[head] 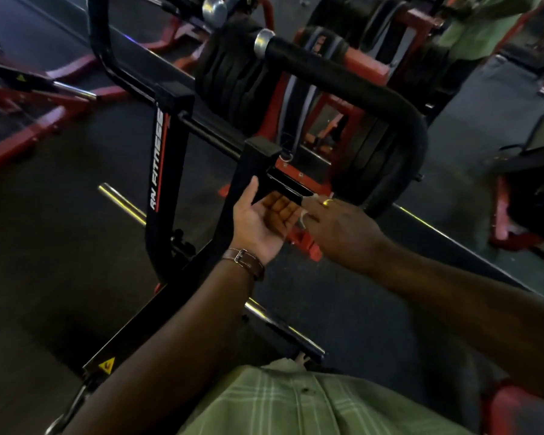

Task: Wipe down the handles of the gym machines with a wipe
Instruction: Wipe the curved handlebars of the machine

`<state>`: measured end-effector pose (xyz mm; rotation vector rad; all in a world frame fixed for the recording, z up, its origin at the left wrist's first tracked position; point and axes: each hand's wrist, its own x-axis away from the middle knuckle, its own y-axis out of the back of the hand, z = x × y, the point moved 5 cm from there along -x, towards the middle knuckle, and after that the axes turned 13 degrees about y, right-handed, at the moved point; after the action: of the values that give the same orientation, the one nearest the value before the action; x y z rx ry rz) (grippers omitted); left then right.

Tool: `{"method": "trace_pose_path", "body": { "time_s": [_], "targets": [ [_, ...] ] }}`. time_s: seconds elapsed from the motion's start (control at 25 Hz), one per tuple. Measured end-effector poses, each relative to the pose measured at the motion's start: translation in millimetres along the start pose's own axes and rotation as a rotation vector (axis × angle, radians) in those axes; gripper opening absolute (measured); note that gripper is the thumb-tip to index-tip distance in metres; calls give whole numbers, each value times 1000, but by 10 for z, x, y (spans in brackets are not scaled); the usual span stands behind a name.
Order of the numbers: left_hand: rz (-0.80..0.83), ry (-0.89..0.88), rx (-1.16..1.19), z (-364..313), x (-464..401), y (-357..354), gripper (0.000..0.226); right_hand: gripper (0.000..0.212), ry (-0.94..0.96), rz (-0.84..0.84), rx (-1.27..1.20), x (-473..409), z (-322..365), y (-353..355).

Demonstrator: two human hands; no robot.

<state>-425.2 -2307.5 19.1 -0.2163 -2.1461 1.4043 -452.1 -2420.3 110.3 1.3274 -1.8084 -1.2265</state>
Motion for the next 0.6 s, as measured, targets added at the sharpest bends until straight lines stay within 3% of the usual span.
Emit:
{"method": "trace_pose_path", "body": {
  "time_s": [0.12,0.24,0.36,0.48,0.6],
  "targets": [
    [-98,-49,-122,-5,8,-75,21,12,-179,-43,-63,-45,-65,57],
    [-169,-48,-75,18,25,-142,27,12,-308,-151,-177,-504,-148,57],
    [-245,-63,-43,-2,53,-179,31,10,-228,-97,-132,-421,-208,70],
    [-424,-102,-198,-11,146,-155,22,7,-129,-5,-131,135,-224,187],
    [-554,-377,-509,-78,240,-157,13,15,-196,15,-88,321,-244,247]
  ]
}}
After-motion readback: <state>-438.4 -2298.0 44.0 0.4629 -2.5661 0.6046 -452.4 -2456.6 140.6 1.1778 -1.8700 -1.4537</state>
